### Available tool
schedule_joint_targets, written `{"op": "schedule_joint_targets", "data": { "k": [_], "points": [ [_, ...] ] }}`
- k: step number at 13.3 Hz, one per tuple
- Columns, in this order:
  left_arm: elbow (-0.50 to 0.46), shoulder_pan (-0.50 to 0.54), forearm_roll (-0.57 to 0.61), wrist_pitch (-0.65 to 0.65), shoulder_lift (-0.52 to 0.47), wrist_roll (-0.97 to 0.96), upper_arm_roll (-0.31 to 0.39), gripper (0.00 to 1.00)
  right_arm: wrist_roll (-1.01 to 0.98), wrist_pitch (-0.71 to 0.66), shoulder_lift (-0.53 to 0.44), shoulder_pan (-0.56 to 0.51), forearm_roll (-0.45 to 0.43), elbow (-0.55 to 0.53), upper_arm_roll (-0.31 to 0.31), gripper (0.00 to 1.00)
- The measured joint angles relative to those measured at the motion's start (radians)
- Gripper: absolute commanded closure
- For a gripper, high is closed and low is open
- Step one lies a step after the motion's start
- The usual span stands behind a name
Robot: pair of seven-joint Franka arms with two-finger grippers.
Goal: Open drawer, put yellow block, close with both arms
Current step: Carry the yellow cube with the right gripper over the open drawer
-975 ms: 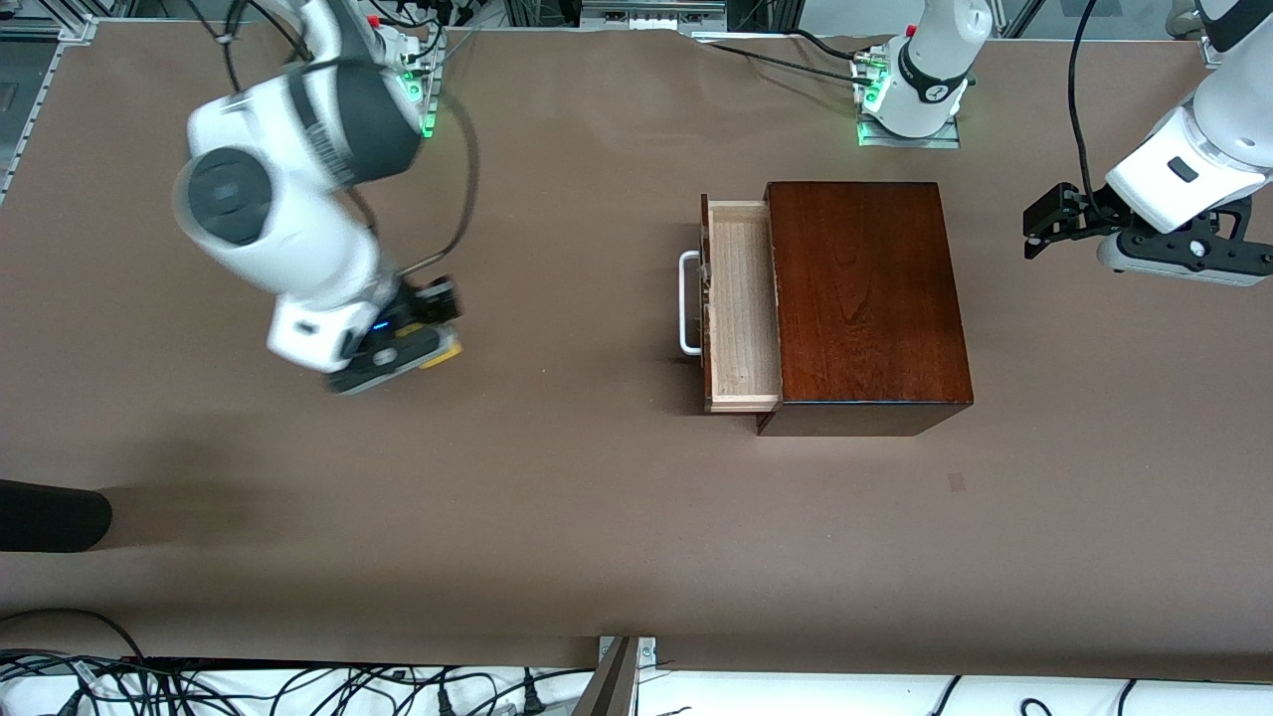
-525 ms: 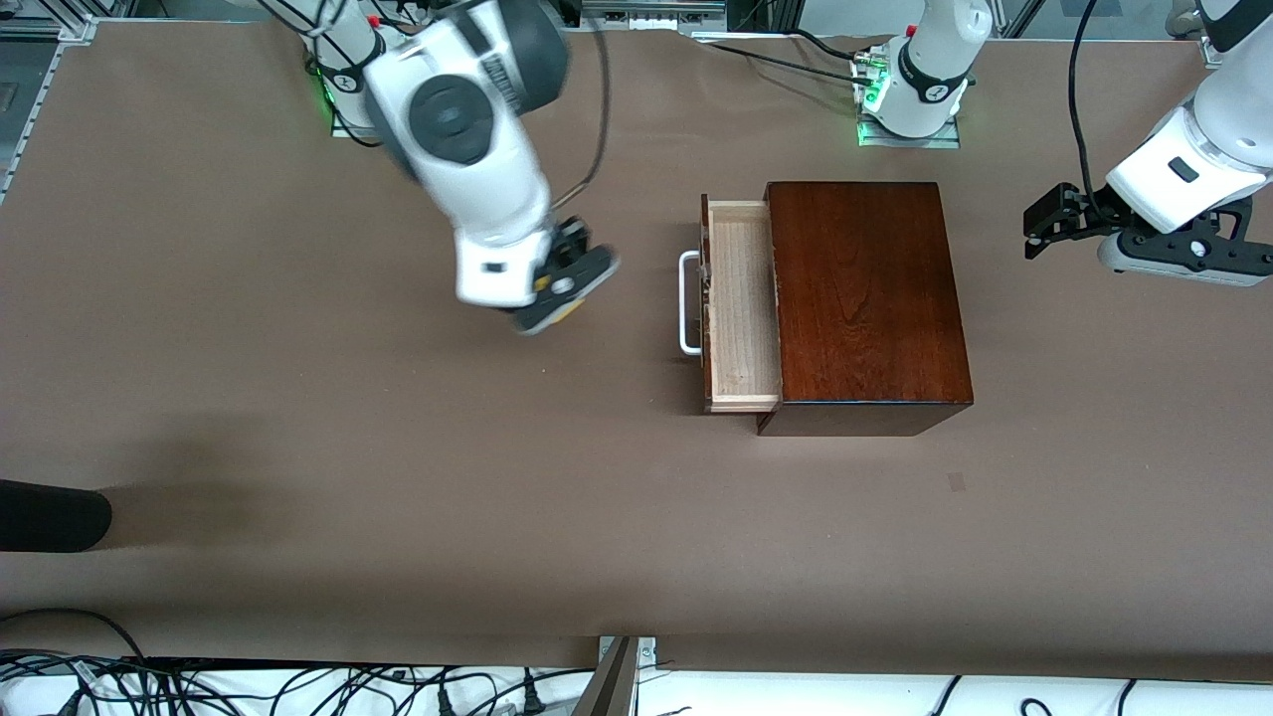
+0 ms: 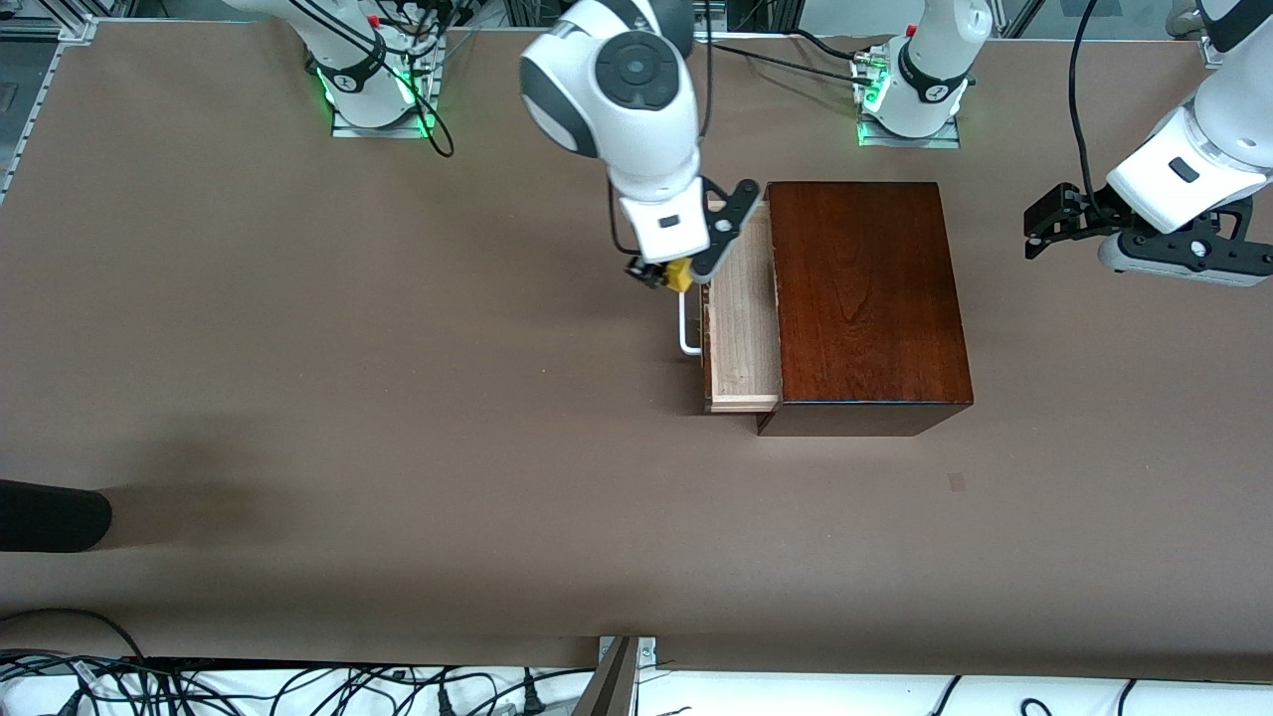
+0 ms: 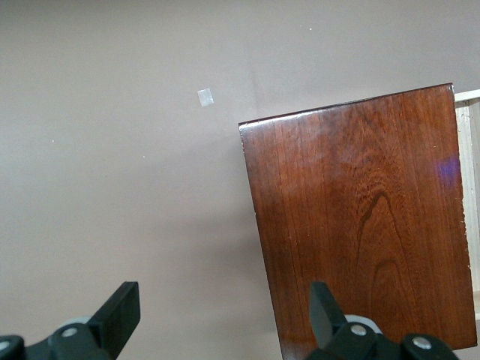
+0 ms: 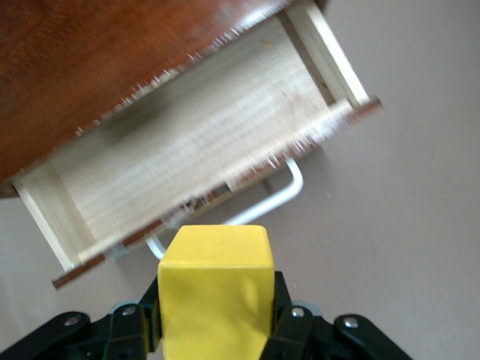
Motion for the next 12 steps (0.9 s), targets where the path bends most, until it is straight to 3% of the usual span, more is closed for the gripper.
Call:
{"op": "schedule_joint_targets", "data": {
  "k": [12],
  "points": [
    [0.0,0.0,0.0,-0.003,0.0,0.0,0.0,0.0,-0.052,0.078,0.137,0.155,-0.148,0.114,-0.001,1.0]
  ]
}}
